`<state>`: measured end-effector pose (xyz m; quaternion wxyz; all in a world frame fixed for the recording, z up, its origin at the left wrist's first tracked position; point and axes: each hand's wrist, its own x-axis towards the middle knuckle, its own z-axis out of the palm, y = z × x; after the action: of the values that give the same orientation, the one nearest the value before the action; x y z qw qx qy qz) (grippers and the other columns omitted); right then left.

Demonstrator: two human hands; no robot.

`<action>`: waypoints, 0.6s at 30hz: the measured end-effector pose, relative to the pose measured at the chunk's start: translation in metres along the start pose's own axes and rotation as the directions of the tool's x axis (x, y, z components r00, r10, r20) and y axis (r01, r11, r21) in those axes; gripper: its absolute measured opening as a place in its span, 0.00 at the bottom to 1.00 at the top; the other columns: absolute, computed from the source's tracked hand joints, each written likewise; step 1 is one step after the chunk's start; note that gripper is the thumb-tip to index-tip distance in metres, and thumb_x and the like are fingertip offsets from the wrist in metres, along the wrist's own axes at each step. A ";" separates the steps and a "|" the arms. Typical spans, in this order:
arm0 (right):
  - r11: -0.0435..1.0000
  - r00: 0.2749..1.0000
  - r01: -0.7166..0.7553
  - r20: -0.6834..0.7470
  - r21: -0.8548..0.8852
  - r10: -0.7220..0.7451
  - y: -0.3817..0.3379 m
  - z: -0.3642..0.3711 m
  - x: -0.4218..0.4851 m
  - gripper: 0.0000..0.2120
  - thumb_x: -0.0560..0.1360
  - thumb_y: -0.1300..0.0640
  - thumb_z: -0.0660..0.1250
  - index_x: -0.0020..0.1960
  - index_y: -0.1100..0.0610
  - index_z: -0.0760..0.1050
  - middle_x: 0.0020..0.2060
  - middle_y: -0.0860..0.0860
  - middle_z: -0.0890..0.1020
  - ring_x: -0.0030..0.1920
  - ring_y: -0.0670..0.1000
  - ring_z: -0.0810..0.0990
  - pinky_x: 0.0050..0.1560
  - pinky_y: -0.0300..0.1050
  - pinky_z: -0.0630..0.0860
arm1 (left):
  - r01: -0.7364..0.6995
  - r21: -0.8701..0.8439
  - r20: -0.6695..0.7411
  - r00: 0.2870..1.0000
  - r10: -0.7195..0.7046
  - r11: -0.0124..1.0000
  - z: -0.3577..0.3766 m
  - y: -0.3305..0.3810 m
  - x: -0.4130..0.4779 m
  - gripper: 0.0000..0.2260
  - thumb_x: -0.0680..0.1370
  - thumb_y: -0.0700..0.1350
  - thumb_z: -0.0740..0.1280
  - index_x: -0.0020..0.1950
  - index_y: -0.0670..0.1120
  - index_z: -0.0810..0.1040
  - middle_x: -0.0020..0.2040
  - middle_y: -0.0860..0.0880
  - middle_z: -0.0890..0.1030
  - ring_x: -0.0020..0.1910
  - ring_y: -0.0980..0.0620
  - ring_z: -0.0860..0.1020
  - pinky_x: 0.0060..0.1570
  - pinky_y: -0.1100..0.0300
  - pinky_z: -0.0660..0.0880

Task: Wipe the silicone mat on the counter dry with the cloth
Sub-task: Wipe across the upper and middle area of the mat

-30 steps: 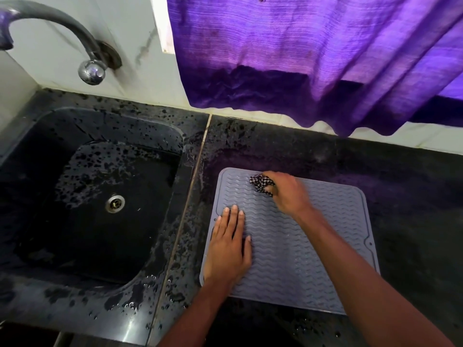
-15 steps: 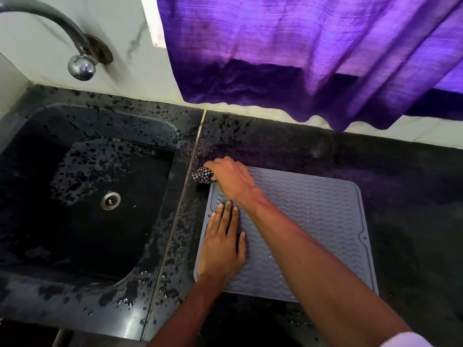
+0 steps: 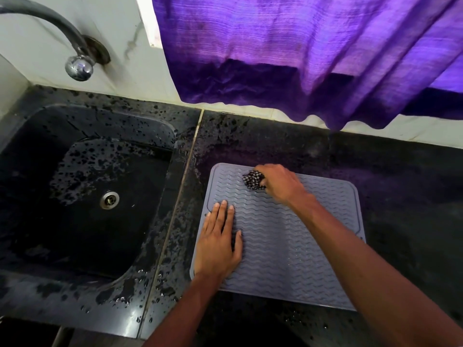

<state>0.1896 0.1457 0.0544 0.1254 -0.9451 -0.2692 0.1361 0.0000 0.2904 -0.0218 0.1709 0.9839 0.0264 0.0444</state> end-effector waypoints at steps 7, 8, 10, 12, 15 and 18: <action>0.992 0.999 -0.041 0.009 0.116 0.040 -0.009 -0.014 0.014 0.15 0.76 0.60 0.66 0.61 0.51 0.71 0.51 0.56 0.81 0.51 0.59 0.80 0.48 0.56 0.78 | -0.002 0.013 0.005 1.000 0.002 1.000 -0.001 0.000 -0.001 0.29 0.82 0.54 0.55 0.80 0.41 0.60 0.81 0.43 0.59 0.81 0.47 0.55 0.77 0.47 0.57; 0.993 1.000 -0.013 0.013 0.114 0.012 -0.016 -0.014 0.018 0.16 0.76 0.61 0.66 0.62 0.50 0.70 0.52 0.56 0.81 0.52 0.60 0.80 0.49 0.56 0.78 | -0.001 0.012 0.006 1.000 0.001 1.000 -0.001 0.000 -0.001 0.29 0.82 0.54 0.55 0.80 0.41 0.61 0.81 0.43 0.59 0.81 0.47 0.55 0.77 0.47 0.58; 0.999 0.999 0.027 0.030 0.043 -0.028 -0.026 -0.011 0.022 0.19 0.74 0.64 0.66 0.62 0.51 0.70 0.54 0.55 0.80 0.55 0.60 0.79 0.49 0.56 0.78 | -0.003 0.011 0.009 1.000 0.003 1.000 -0.001 0.000 -0.001 0.29 0.82 0.54 0.55 0.80 0.41 0.61 0.81 0.43 0.59 0.81 0.47 0.54 0.77 0.47 0.59; 0.999 0.998 0.045 0.038 -0.012 -0.045 -0.030 -0.006 0.021 0.21 0.73 0.66 0.66 0.63 0.52 0.70 0.54 0.54 0.79 0.56 0.59 0.78 0.50 0.56 0.77 | -0.006 0.011 0.013 1.000 0.006 1.000 0.000 -0.001 -0.001 0.29 0.82 0.54 0.55 0.80 0.41 0.60 0.81 0.43 0.58 0.81 0.47 0.54 0.77 0.46 0.59; 0.999 0.999 0.040 0.022 -0.019 -0.039 -0.019 -0.004 0.014 0.22 0.71 0.67 0.68 0.62 0.52 0.71 0.52 0.52 0.79 0.56 0.57 0.78 0.48 0.53 0.76 | -0.015 0.009 0.006 1.000 0.014 1.000 0.001 -0.002 0.000 0.29 0.82 0.54 0.55 0.80 0.42 0.60 0.81 0.43 0.58 0.81 0.47 0.54 0.77 0.47 0.59; 1.000 0.999 0.006 0.042 -0.021 -0.005 -0.001 -0.008 0.007 0.21 0.71 0.65 0.68 0.61 0.51 0.72 0.52 0.50 0.79 0.56 0.55 0.78 0.48 0.52 0.75 | -0.021 -0.005 -0.006 1.000 0.021 1.000 0.001 -0.002 0.000 0.29 0.82 0.54 0.55 0.80 0.42 0.61 0.81 0.43 0.59 0.81 0.47 0.55 0.77 0.47 0.59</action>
<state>0.1974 0.1491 0.0609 0.1103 -0.9426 -0.2756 0.1528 -0.0004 0.2924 -0.0235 0.1729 0.9836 0.0166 0.0491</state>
